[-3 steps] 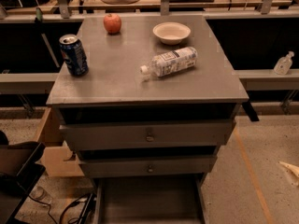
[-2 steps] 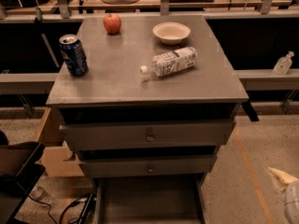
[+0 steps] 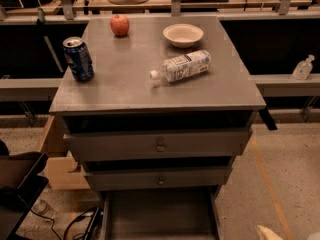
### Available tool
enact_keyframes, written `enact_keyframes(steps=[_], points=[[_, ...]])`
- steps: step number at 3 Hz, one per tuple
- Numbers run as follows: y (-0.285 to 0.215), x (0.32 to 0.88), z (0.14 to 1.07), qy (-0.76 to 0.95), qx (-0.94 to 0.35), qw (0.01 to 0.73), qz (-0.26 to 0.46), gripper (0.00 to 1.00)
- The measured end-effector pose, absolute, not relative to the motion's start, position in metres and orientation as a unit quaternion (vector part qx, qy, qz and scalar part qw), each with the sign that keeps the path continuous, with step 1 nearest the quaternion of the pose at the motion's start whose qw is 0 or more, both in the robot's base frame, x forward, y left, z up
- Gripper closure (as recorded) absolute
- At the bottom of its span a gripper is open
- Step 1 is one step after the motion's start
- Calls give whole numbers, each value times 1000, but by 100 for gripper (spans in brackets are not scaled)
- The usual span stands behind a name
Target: Close bottom drawer
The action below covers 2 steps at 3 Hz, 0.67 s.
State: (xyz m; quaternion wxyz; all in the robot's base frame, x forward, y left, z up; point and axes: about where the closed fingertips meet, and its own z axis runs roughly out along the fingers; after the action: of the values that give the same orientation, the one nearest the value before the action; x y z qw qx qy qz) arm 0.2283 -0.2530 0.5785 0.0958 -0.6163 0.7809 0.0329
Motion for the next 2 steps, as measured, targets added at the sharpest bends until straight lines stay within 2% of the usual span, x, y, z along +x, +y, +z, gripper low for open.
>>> enact_keyframes(steps=[2], points=[[-222, 209, 461, 775, -621, 91, 73, 0]])
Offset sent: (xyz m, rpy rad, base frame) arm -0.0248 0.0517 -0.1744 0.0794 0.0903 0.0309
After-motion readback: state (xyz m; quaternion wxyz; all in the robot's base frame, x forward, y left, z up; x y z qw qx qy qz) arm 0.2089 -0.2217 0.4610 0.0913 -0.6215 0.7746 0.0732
